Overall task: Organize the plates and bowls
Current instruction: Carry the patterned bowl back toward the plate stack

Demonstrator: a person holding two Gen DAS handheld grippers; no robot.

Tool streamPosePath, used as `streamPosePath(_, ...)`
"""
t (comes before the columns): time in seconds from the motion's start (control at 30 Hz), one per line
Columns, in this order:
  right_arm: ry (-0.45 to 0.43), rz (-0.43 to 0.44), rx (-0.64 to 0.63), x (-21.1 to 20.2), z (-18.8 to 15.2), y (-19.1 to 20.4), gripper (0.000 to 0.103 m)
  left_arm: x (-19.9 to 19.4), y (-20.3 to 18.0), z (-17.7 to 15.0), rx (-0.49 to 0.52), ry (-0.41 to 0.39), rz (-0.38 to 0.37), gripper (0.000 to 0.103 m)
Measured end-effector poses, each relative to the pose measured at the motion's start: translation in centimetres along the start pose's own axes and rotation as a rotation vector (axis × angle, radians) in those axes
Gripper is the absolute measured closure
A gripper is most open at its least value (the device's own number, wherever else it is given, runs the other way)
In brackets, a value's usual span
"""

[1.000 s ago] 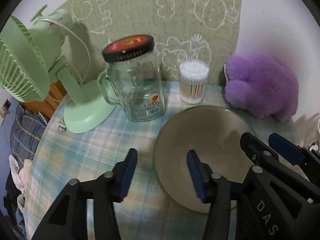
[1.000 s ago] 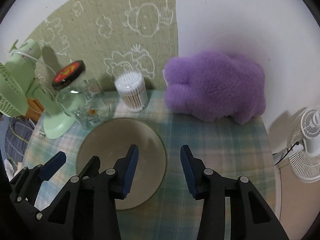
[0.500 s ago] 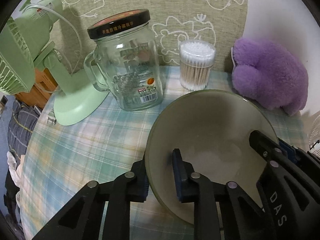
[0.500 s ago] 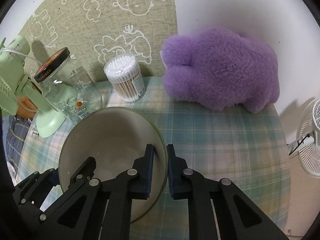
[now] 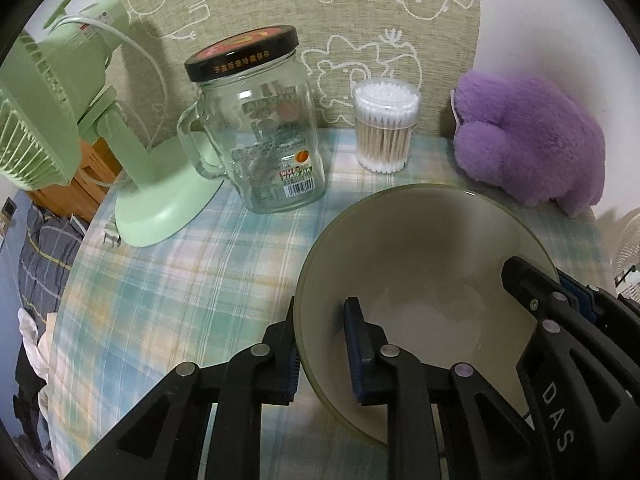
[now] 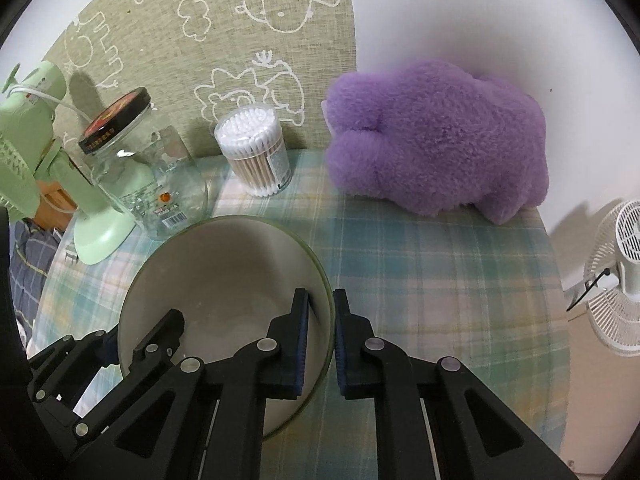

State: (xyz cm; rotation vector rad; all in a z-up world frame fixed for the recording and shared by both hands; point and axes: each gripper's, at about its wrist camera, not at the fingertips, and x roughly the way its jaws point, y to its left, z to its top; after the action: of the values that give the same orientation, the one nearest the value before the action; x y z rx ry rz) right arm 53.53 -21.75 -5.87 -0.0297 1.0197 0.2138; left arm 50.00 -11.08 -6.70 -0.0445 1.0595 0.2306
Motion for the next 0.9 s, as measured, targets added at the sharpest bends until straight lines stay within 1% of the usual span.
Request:
streamPosePath(0.2, -0.002, -0.002, -0.01, -1.8, -0.7, 0.6, 0.089, -1.4, 0.3, -0.7, 0.003, -0.009, 0.001, 0.086)
streamPosePath(0.47, -0.022, -0.003, -0.004, -4.9, -1.4, 1.2, 0.089, -4.7, 0.7, -1.7, 0.002, -0.05, -0.001, 0.086)
streamPosePath(0.6, -0.035, -0.006, -0.008, -6.5, -1.7, 1.3, 0.089, -6.2, 0.8, -2.0, 0.012, -0.043, -0.009, 0.086)
streamPosePath(0.9, -0.086, -0.018, 0.0, -10.9, -2.4, 1.9, 0.089, -10.6, 1.0, -2.7, 0.03, -0.112, -0.014, 0.086)
